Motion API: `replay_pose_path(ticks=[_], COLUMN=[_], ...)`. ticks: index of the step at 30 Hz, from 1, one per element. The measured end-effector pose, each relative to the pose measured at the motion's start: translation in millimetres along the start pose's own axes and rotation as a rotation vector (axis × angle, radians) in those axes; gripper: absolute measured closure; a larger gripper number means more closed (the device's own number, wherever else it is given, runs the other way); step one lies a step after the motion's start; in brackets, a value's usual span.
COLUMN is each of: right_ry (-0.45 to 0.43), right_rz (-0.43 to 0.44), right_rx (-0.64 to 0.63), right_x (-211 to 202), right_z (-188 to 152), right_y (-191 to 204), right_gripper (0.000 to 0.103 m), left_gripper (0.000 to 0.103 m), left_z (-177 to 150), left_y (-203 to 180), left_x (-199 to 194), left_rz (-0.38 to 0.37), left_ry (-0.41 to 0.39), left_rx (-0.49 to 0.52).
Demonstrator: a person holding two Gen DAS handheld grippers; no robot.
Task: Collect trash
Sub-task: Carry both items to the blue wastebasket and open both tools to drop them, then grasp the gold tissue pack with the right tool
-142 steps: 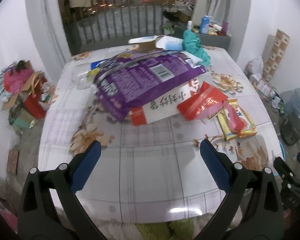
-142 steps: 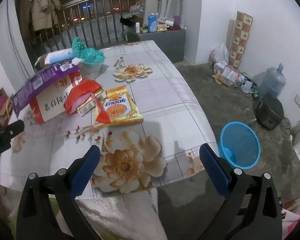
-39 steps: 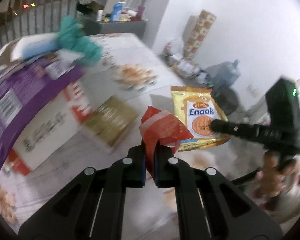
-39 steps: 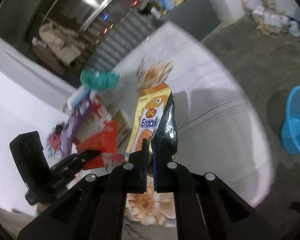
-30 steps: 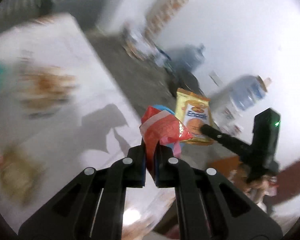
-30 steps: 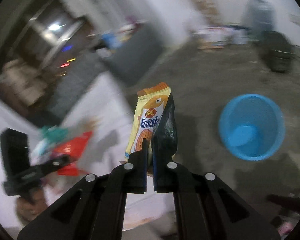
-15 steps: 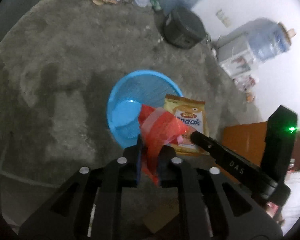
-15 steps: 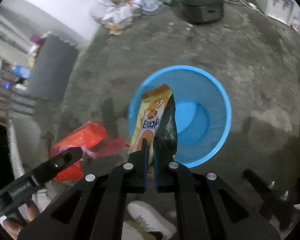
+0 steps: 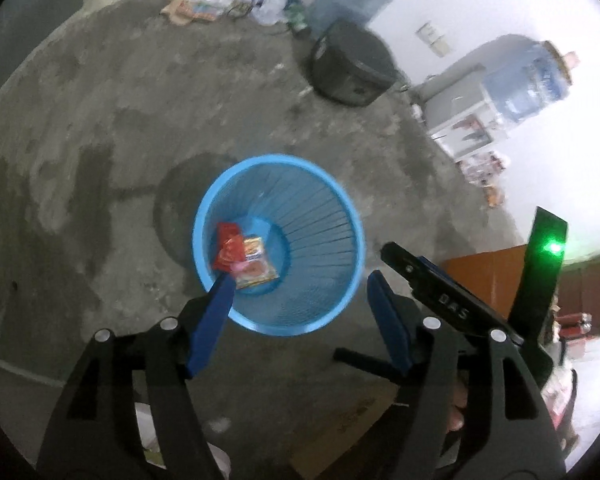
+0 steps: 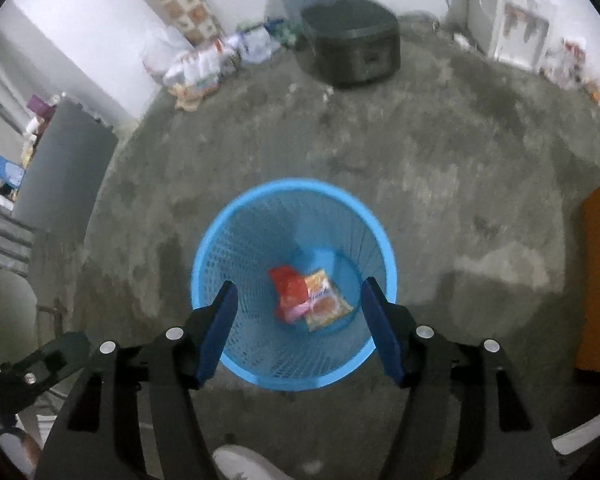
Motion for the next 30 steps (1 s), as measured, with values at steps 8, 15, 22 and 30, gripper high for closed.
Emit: replay_pose_path(ticks=[8, 15, 22, 30], right_ry=[-0.167, -0.103, 0.085, 0.308], right_rz=[0.175, 0.418, 0.638, 0.697], right_rx=[-0.208, -0.436, -0.59, -0.785], right_x=[-98, -158, -182, -183], right_z=[-14, -61, -145, -250], right_y=[65, 154, 233, 317], right_gripper=[0.033, 0.033, 0.033, 0.048], left_gripper=[0.038, 0.031, 0.031, 0.041], left_z=[-62, -166, -287, -341], left_y=[-20, 15, 79, 137], left_x=[-153, -273, -338, -334], left_rz=[0.013, 0.177, 0.473, 0.603], left_ry=[-0.216, -0.442, -0.608, -0.612], left_rx=[0.157, 0.126, -0.043, -0.178])
Point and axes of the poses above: each gripper's, at about its wrist camera, not at the fingertips, and x roughly the way its jaws point, y to its left, z to its top, the point moved 2 cm from there along x, roughly the way its jaws point, and after that the axes turned 1 degree about z, right-handed, at the moved point
